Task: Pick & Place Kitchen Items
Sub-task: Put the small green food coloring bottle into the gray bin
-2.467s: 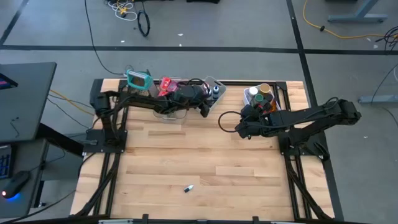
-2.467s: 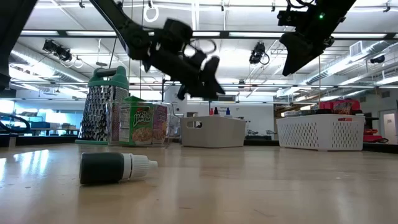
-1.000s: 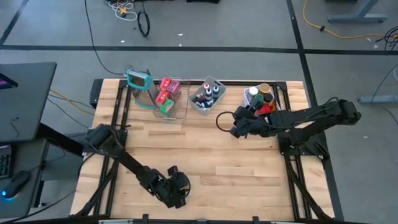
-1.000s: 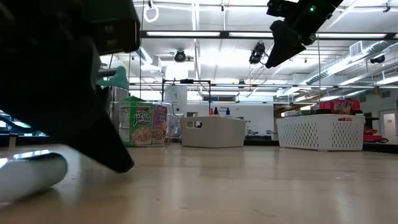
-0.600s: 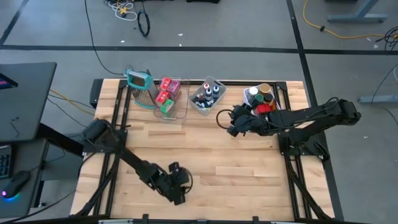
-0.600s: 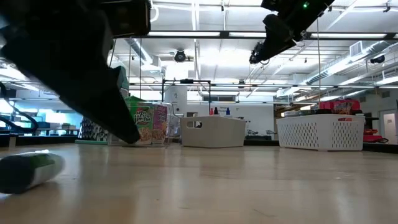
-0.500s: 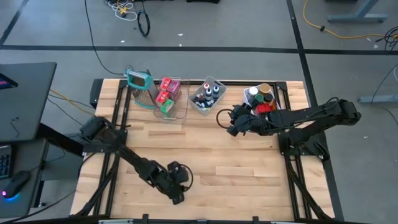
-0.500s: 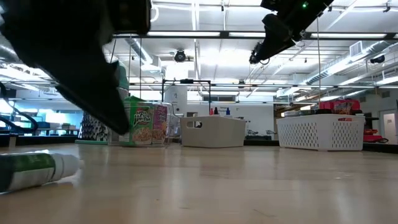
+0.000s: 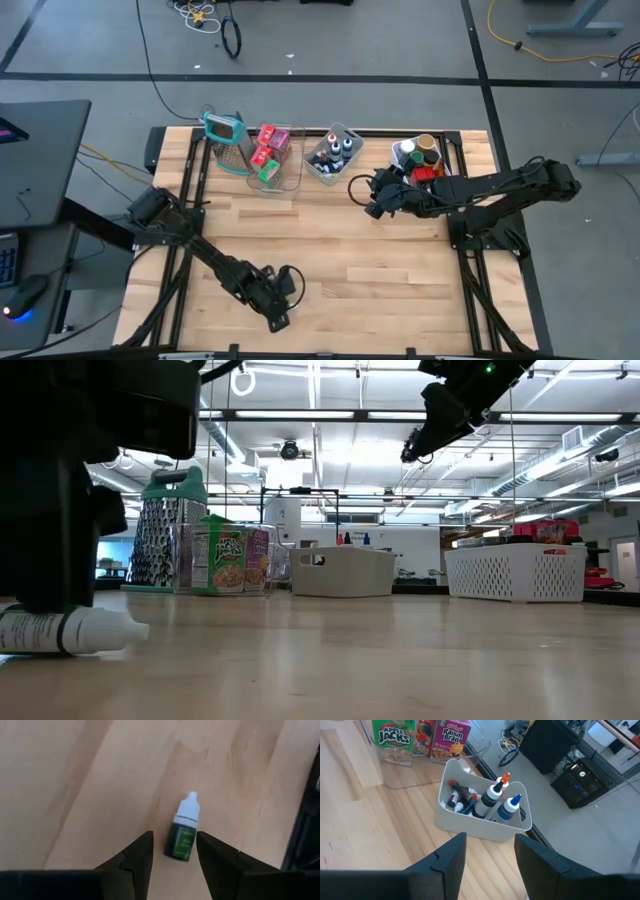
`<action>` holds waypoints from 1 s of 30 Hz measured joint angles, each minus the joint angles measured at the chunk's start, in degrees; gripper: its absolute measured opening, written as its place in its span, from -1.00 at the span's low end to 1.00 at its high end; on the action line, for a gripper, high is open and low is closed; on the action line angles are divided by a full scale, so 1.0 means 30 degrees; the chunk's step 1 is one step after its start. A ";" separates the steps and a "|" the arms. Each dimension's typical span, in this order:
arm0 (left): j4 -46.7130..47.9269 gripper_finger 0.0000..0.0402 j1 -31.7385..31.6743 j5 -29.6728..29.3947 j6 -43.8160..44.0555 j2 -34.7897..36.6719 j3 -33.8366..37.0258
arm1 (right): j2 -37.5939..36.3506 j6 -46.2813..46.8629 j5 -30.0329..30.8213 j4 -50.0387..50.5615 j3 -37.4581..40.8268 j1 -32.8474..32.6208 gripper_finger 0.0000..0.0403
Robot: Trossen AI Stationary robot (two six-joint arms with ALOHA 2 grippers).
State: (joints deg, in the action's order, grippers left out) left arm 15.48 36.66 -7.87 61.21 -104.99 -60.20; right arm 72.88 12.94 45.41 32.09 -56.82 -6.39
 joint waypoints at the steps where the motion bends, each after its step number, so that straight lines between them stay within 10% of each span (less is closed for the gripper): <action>1: 0.0000 -0.20 0.0063 -0.0083 -0.0458 -0.0044 0.0000 | 0.0000 -0.0004 0.0000 -0.0013 -0.0007 0.0000 -0.12; 30: -0.2952 -0.27 0.1525 -0.4554 -0.9951 -0.2130 0.0076 | 0.0007 -0.0062 -0.1821 -0.0749 -0.0007 0.0000 -0.12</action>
State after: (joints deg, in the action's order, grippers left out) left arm 6.62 41.24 -21.54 31.36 -111.38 -59.98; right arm 72.90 12.75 39.94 29.85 -56.84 -6.39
